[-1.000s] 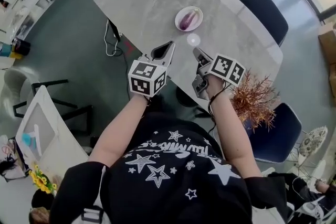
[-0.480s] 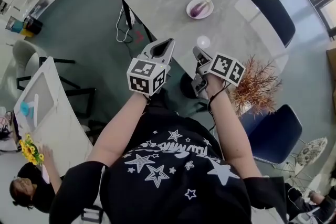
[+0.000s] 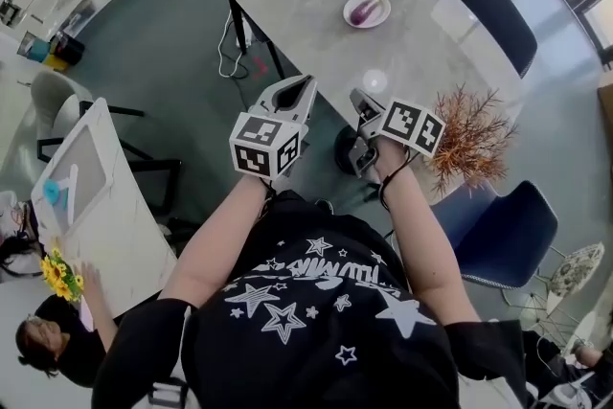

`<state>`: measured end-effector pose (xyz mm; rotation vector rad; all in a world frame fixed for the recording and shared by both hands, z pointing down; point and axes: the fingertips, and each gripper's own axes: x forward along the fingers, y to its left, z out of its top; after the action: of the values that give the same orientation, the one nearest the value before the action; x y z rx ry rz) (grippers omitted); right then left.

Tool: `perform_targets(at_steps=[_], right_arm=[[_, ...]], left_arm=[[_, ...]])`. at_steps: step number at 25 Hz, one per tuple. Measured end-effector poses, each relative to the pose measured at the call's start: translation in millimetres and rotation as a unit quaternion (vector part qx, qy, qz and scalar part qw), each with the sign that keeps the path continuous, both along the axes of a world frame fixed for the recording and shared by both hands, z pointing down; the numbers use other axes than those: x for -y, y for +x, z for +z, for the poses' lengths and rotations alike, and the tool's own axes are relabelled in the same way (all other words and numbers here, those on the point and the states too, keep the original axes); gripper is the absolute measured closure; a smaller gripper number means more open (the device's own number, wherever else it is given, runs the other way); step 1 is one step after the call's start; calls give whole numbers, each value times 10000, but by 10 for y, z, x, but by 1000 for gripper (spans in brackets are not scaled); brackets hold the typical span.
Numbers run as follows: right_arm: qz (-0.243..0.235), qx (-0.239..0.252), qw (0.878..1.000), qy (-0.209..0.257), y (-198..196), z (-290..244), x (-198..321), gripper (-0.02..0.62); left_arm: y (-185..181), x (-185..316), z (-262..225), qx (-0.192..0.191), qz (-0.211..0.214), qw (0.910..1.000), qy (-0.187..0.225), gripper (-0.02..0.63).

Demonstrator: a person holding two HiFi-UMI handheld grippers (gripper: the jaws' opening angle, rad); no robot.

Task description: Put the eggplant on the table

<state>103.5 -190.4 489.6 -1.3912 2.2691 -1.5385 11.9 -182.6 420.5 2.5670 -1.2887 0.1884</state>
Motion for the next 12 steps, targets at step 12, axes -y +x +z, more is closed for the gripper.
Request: perform_targets(at_steps=[12], right_arm=[[154, -205, 9997, 65, -155, -131, -350, 588]], left_arm=[[-205, -311, -101, -112, 178, 9998, 20, 598]])
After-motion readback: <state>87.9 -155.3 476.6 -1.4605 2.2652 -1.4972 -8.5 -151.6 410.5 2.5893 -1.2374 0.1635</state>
